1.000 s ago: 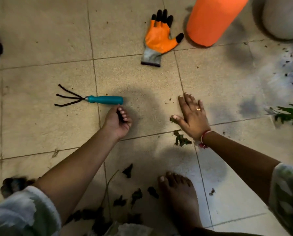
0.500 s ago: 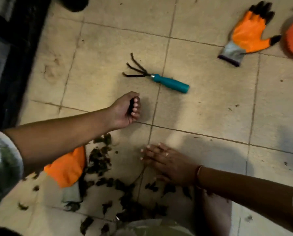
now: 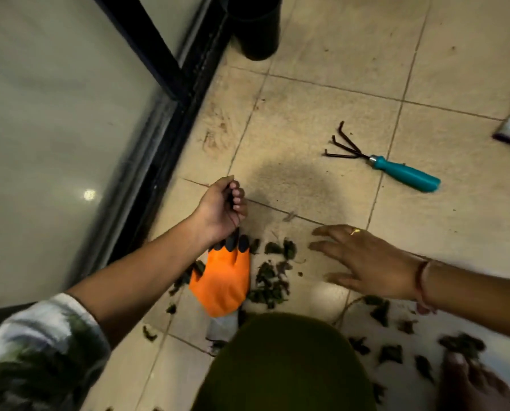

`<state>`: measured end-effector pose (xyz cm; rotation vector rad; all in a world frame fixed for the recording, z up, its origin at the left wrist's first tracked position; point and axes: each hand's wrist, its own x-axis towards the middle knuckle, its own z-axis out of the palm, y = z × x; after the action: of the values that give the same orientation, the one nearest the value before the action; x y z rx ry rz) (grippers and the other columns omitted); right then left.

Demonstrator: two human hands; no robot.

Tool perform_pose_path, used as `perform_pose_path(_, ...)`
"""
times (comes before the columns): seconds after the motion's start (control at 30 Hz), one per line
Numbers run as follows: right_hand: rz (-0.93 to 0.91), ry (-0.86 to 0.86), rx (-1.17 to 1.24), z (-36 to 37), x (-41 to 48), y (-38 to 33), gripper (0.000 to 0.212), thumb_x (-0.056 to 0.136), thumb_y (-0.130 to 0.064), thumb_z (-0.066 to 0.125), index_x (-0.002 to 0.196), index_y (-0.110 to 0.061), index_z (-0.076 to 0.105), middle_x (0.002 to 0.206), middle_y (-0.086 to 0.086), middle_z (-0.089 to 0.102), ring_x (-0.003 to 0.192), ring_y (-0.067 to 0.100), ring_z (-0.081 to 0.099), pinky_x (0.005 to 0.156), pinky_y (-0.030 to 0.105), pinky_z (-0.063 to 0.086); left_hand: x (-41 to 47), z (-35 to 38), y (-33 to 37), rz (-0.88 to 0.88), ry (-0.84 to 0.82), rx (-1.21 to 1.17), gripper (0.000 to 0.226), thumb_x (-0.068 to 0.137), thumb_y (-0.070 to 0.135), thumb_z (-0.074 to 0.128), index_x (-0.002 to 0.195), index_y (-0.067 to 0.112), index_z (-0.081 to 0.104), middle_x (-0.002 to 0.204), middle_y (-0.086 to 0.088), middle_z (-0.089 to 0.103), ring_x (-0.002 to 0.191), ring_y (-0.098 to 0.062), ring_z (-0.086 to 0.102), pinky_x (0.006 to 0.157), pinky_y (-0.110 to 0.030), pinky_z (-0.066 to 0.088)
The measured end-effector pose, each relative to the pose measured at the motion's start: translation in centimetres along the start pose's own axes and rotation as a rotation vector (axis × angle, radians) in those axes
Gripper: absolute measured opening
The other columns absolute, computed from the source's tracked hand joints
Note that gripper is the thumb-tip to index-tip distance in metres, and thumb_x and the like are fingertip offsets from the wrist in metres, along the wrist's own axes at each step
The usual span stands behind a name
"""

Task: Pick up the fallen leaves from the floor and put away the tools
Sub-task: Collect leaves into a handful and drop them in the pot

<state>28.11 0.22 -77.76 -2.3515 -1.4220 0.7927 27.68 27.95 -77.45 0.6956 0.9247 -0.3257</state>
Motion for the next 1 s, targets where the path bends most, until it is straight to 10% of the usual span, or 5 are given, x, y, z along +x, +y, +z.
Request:
perform_pose_path(0.1,0.164,-0.023,0.057,3.8,3.7,-4.1,0.075,0.087,-0.061,0.047,0.149,-0.026,0.025,0.154,0.002,0.018,0.141,0.021,0.018,0.113,0.028,0.006,-0.5,-2.6,0.7,0.029,0.008,-0.106,0.042,0.098,0.028,0.037,0.057,0.021,0.042,0.046,0.009,0.031,0.036,-0.004,0.027,0.032,-0.014,0.022)
perform_pose_path(0.23,0.227,0.121,0.203,7.1,6.4,-7.9,0.068,0.08,-0.067,0.047,0.134,-0.026,0.044,0.131,0.001,0.041,0.12,0.022,0.044,0.1,0.039,0.035,-1.9,-6.5,0.7,0.055,0.048,-0.181,0.042,0.097,0.028,0.039,0.056,0.02,0.042,0.042,0.009,0.027,0.033,-0.004,0.024,0.032,-0.014,0.017)
perform_pose_path(0.47,-0.117,0.178,-0.183,10.9,10.6,-11.9,0.084,0.065,-0.081,0.044,0.13,-0.027,0.047,0.133,0.004,0.05,0.116,0.026,0.048,0.096,0.049,0.037,-2.5,-12.0,-1.2,0.075,0.117,-0.294,0.037,0.097,0.029,0.039,0.061,0.02,0.04,0.042,0.009,0.028,0.032,-0.004,0.024,0.032,-0.014,0.017)
perform_pose_path(0.67,-0.153,0.291,-0.209,11.7,12.7,-14.1,0.03,0.079,-0.045,0.043,0.095,-0.026,0.06,0.1,-0.001,0.058,0.094,0.026,0.055,0.092,0.049,0.037,-3.2,-14.0,-1.5,0.117,0.124,-0.348,0.034,0.097,0.031,0.039,0.064,0.021,0.039,0.042,0.009,0.03,0.032,-0.004,0.025,0.031,-0.014,0.02)
perform_pose_path(1.0,0.209,0.612,1.004,0.5,14.8,-11.3,0.036,0.1,-0.03,0.038,0.098,-0.002,0.061,0.101,0.016,0.063,0.09,0.025,0.061,0.079,0.036,0.052,-6.7,-13.3,2.7,0.329,-0.032,-0.41,0.037,0.099,0.029,0.038,0.063,0.021,0.042,0.045,0.01,0.03,0.037,-0.003,0.026,0.034,-0.013,0.02)
